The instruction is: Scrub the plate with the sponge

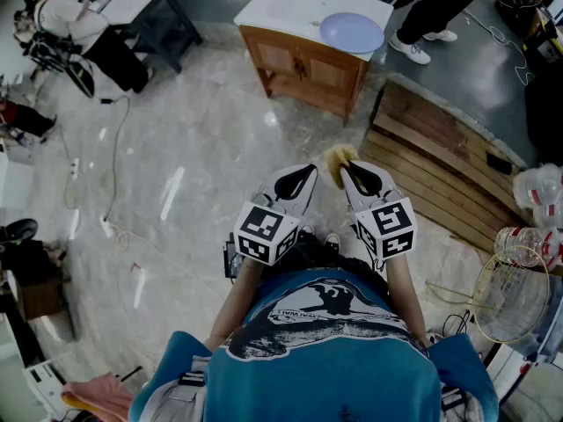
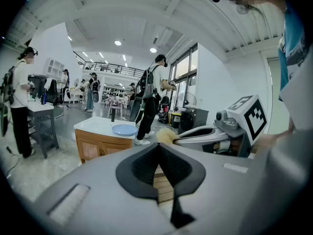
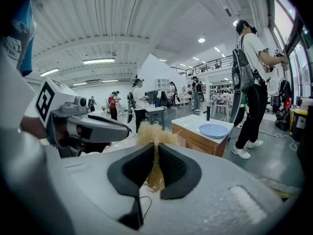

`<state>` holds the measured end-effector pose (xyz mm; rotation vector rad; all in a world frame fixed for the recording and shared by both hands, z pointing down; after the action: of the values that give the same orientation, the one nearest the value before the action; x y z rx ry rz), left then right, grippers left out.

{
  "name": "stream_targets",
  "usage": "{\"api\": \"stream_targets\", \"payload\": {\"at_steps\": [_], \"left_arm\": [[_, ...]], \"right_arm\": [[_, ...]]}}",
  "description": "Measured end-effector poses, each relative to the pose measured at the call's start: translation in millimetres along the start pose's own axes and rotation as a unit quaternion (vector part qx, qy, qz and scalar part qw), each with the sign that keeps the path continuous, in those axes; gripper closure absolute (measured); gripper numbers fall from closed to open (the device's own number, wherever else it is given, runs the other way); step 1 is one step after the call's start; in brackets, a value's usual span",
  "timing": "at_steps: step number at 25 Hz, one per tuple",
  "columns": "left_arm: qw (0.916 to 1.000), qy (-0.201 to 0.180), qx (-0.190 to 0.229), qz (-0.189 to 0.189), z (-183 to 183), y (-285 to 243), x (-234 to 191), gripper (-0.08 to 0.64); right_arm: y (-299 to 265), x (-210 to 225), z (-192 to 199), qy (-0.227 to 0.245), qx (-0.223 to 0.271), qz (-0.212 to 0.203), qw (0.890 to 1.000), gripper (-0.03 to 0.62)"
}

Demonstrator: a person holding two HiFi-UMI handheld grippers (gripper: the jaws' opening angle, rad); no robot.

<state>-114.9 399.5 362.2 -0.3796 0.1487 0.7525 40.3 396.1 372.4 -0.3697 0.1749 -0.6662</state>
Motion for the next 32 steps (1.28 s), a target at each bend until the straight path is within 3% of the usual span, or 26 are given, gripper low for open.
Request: {"api": "stream_targets", "payload": {"at_steps": [21, 32], "left_arm": [[0.9998, -0.008, -0.008, 0.017, -11.5, -0.1, -63.6, 0.543], [0.9983, -0.009, -0.029, 0.050, -13.9, -45.6, -67.7, 0.543]], "right_arm": [[-46.4, 0.0, -9.8, -0.054, 0.015, 0.041, 0.998, 0.563], [-59.5, 35.5, -1.3, -0.074, 0.003, 0.057, 0.996, 0.563]]}}
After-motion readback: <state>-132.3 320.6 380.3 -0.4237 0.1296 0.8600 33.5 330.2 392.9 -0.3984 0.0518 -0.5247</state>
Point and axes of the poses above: the fingertips, and each gripper's own axes: y backward along the fingers, x to its right, z out of its underside, the point moved 8 cm from there along y, backward along the fingers, and after that the axes turned 6 degrees about y, right-handed, at the moved point
